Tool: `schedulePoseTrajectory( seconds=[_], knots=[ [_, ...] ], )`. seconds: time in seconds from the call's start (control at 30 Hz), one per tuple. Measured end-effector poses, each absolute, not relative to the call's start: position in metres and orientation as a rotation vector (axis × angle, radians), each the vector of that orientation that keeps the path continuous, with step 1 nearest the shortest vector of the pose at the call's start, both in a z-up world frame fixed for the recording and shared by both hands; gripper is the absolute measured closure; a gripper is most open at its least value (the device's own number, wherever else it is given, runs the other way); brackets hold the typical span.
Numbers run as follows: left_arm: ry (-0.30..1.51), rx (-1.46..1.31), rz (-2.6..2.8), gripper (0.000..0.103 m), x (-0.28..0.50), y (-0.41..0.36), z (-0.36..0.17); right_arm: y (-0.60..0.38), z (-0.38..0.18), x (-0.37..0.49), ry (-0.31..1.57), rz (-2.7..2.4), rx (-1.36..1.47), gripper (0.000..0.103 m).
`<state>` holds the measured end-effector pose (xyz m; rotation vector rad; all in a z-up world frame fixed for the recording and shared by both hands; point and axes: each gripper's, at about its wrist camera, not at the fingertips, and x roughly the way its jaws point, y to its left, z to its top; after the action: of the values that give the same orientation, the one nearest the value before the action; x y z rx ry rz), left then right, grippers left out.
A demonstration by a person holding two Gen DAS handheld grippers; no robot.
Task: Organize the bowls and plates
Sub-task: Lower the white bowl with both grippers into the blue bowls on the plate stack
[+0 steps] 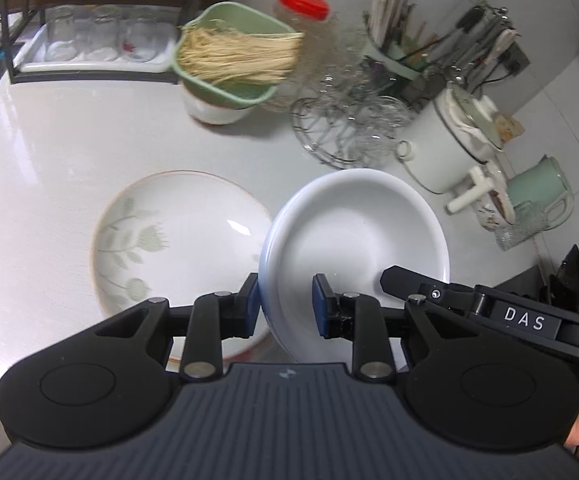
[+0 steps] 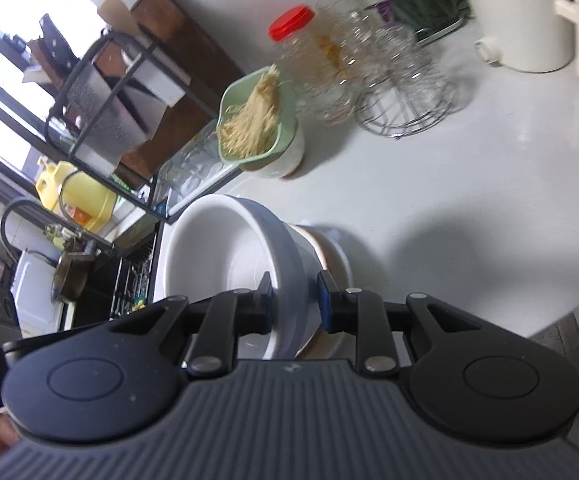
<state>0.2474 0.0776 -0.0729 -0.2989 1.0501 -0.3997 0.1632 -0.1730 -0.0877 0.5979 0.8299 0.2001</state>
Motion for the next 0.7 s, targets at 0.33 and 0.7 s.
schedulePoseTrajectory(
  seconds=[0.33,0.7],
  knots=[
    [1.074,-0.303,-0.367,0.073,0.293,0.122,-0.104,-0.124,-0.121,0.206,0.955,0.215,0.593,0.078],
    [1.175,-0.246,-0.391,0.073,0.329,0.121,-0.139,-0.103,-0.145,0.232,1.037,0.118,0.588,0.078]
  ],
)
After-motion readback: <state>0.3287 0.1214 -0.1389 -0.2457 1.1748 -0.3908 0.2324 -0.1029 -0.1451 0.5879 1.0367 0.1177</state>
